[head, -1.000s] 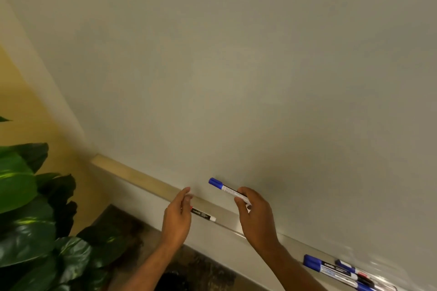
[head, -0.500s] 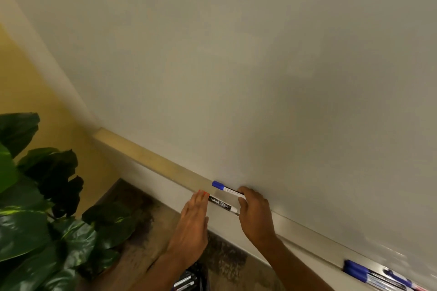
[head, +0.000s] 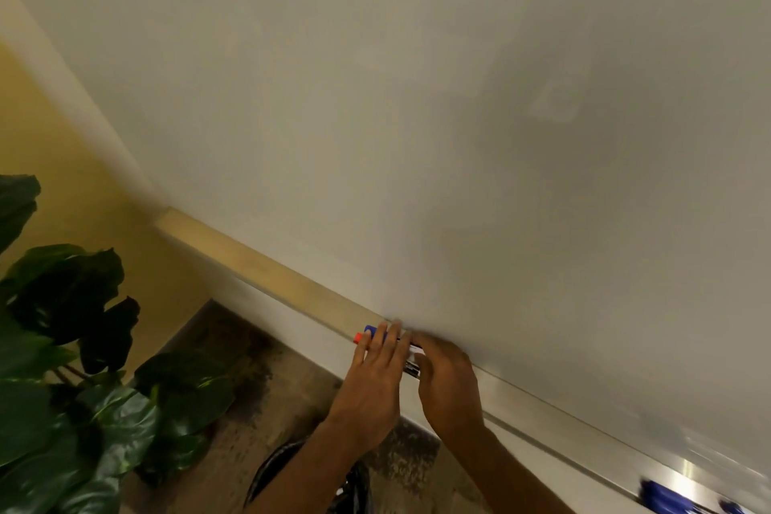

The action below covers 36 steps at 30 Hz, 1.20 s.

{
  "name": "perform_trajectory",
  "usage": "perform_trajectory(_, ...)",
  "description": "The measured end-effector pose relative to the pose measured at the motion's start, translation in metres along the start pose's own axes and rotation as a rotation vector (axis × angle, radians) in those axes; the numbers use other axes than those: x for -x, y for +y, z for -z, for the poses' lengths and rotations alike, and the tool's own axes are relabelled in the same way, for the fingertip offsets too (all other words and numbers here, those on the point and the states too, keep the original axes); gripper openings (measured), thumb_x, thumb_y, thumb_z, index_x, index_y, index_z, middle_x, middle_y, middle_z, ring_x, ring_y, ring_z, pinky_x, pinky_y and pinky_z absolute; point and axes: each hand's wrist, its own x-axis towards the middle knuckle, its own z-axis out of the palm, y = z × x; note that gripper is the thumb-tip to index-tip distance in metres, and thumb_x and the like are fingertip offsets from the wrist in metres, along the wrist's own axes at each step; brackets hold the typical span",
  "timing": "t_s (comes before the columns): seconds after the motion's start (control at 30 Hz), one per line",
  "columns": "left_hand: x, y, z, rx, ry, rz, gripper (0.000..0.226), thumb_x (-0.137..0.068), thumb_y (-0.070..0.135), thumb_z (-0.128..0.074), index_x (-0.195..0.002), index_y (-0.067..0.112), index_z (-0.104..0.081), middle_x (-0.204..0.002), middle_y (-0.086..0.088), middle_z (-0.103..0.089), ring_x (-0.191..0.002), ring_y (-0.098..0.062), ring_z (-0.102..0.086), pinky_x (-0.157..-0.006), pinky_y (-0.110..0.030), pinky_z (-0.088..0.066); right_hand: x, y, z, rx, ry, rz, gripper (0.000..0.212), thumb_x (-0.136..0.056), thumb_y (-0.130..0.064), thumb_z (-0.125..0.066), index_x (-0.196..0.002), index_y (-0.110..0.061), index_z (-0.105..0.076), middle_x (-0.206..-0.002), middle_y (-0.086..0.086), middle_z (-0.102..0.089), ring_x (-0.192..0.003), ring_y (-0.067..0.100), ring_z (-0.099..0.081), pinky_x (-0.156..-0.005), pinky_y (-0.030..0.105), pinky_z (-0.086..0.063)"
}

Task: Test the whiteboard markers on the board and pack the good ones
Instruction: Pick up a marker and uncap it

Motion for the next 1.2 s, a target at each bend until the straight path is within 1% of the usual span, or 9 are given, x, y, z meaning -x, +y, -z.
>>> perform_trajectory(0.27, 0.002, 0.0, 0.0, -0.121, -0.042, 0.028, 0.061, -0.111, 0.027, -0.022, -0.16, 0.016, 0.013, -0.164, -0.007, 0.025, -0.153, -0.029, 0.024, -0.12, -0.047, 0.021, 0.001, 0.013, -0.002, 0.1, -0.032, 0.031, 0.031, -0.077, -0.012, -0.083, -0.107, -0.01, -0.074, -0.101, 0.006, -0.076, -0.093, 0.025, -0.072, -0.087, 0.041, -0.059)
perform_trajectory(0.37, -0.001, -0.004, -0.01, -0.069, 0.009, 0.024, 0.058, -0.11, 0.027, -0.024, -0.161, 0.014, 0.003, -0.164, -0.009, 0.016, -0.154, -0.028, 0.015, -0.122, -0.044, 0.022, 0.008, 0.017, 0.006, 0.082, 0.034, 0.058, 0.024, -0.09, -0.029, -0.069, -0.105, -0.011, -0.074, -0.099, 0.005, -0.075, -0.091, 0.023, -0.072, -0.084, 0.04, -0.06)
perform_trajectory(0.47, 0.001, -0.007, -0.014, -0.056, 0.059, -0.009, 0.055, -0.103, 0.031, -0.027, -0.148, 0.009, -0.048, -0.155, -0.016, -0.045, -0.146, -0.032, -0.03, -0.124, -0.048, -0.009, 0.021, 0.018, 0.024, 0.043, 0.148, 0.101, 0.038, -0.097, -0.035, -0.046, -0.103, -0.01, -0.074, -0.097, 0.004, -0.075, -0.089, 0.022, -0.072, -0.084, 0.039, -0.06)
perform_trajectory(0.53, 0.003, -0.004, -0.014, -0.015, 0.03, 0.019, 0.06, -0.109, 0.036, -0.015, -0.143, 0.008, -0.055, -0.149, -0.015, -0.054, -0.141, -0.033, -0.044, -0.119, -0.052, -0.035, 0.033, 0.023, 0.036, 0.051, 0.231, 0.126, 0.024, -0.092, -0.02, -0.056, -0.104, -0.008, -0.073, -0.101, 0.005, -0.075, -0.093, 0.022, -0.071, -0.092, 0.034, -0.053)
perform_trajectory(0.6, 0.008, 0.005, -0.011, 0.018, 0.047, 0.028, 0.065, -0.11, 0.043, -0.008, -0.147, 0.007, -0.048, -0.152, -0.015, -0.049, -0.141, -0.033, -0.045, -0.111, -0.053, -0.043, 0.047, 0.033, 0.046, 0.068, 0.265, 0.133, 0.025, -0.092, -0.019, -0.056, -0.107, -0.008, -0.073, -0.105, 0.006, -0.074, -0.099, 0.023, -0.069, -0.097, 0.032, -0.044)
perform_trajectory(0.8, 0.021, 0.046, -0.011, 0.081, 0.093, -0.042, 0.066, -0.109, 0.054, -0.01, -0.157, 0.012, -0.029, -0.163, -0.01, -0.028, -0.149, -0.03, -0.03, -0.127, -0.047, -0.018, 0.095, 0.069, 0.086, 0.14, 0.225, 0.072, 0.039, -0.098, -0.034, -0.043, -0.116, -0.013, -0.07, -0.119, 0.005, -0.071, -0.113, 0.027, -0.065, -0.102, 0.039, -0.045)
perform_trajectory(1.0, 0.035, 0.112, -0.005, 0.206, 0.143, -0.155, 0.082, -0.089, 0.075, 0.021, -0.156, 0.028, 0.022, -0.165, 0.004, 0.026, -0.154, -0.013, 0.024, -0.127, -0.039, 0.01, 0.135, 0.098, 0.136, 0.195, 0.253, -0.029, 0.036, -0.096, -0.034, -0.043, -0.116, -0.017, -0.068, -0.12, 0.004, -0.07, -0.116, 0.025, -0.062, -0.101, 0.046, -0.048)
perform_trajectory(1.1, 0.037, 0.139, -0.01, 0.228, 0.171, -0.192, 0.069, -0.094, 0.074, 0.013, -0.148, 0.039, 0.038, -0.165, 0.006, 0.026, -0.152, -0.01, 0.028, -0.125, -0.035, 0.013, 0.153, 0.113, 0.159, 0.224, 0.245, -0.077, 0.048, -0.103, -0.043, -0.029, -0.117, -0.018, -0.068, -0.121, 0.003, -0.07, -0.117, 0.025, -0.062, -0.101, 0.049, -0.05)
perform_trajectory(1.2, 0.038, 0.162, -0.018, 0.183, 0.199, -0.222, 0.068, -0.105, 0.065, -0.006, -0.157, 0.032, 0.023, -0.17, -0.001, 0.011, -0.155, -0.013, 0.018, -0.124, -0.034, 0.009, 0.168, 0.133, 0.179, 0.264, 0.246, -0.122, 0.04, -0.103, -0.038, -0.037, -0.115, -0.017, -0.069, -0.117, 0.004, -0.071, -0.112, 0.026, -0.063, -0.101, 0.039, -0.043)
